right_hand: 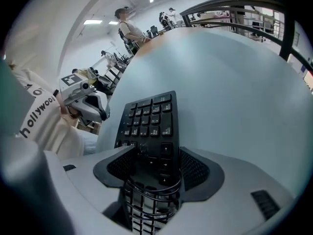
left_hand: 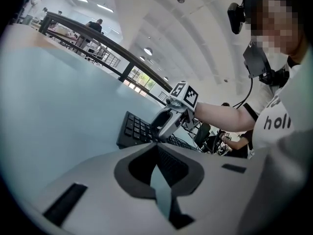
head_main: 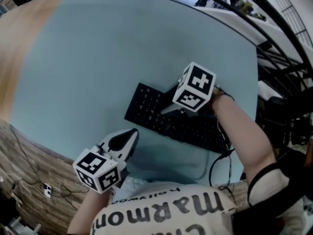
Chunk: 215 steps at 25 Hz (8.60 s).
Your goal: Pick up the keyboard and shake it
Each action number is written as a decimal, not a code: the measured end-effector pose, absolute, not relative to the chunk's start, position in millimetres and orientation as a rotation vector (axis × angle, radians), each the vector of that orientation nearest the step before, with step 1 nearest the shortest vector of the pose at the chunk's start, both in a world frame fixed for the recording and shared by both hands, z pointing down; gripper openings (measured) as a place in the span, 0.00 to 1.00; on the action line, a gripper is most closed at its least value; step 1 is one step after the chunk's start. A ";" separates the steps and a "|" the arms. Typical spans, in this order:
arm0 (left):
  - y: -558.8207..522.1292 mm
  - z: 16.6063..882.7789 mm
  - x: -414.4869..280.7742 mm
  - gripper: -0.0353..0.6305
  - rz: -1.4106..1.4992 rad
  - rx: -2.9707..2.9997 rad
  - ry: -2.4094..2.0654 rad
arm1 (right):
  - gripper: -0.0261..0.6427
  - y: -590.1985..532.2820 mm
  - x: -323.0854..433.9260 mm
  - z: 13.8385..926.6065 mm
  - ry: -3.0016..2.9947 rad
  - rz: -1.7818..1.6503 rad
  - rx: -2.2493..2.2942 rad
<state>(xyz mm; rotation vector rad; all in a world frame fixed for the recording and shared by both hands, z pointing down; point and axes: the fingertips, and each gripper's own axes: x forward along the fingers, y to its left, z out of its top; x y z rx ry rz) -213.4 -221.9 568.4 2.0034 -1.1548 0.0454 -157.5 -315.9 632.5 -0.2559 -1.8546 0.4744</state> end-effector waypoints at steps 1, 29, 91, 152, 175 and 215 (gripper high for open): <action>-221.5 567.8 -213.2 0.06 0.040 2.006 -1.157 | 0.49 -315.6 -157.7 632.6 -1.844 0.463 -0.250; -200.5 548.9 -245.9 0.06 0.074 2.073 -1.354 | 0.40 -296.4 -167.8 588.2 -1.895 -0.090 -0.012; -210.4 583.9 -172.5 0.24 0.340 2.459 -0.579 | 0.34 -260.6 83.2 527.7 -2.135 0.304 1.007; -290.6 376.4 -206.5 0.30 0.657 2.900 -1.208 | 0.24 -405.5 126.6 370.0 -2.343 0.093 0.899; -254.3 199.8 -187.9 0.24 1.112 3.370 -1.549 | 0.24 -402.7 125.7 256.2 -2.629 -0.042 1.216; -170.6 156.0 -166.4 0.19 1.637 3.470 -1.820 | 0.24 -366.2 121.7 218.0 -2.865 -0.121 1.274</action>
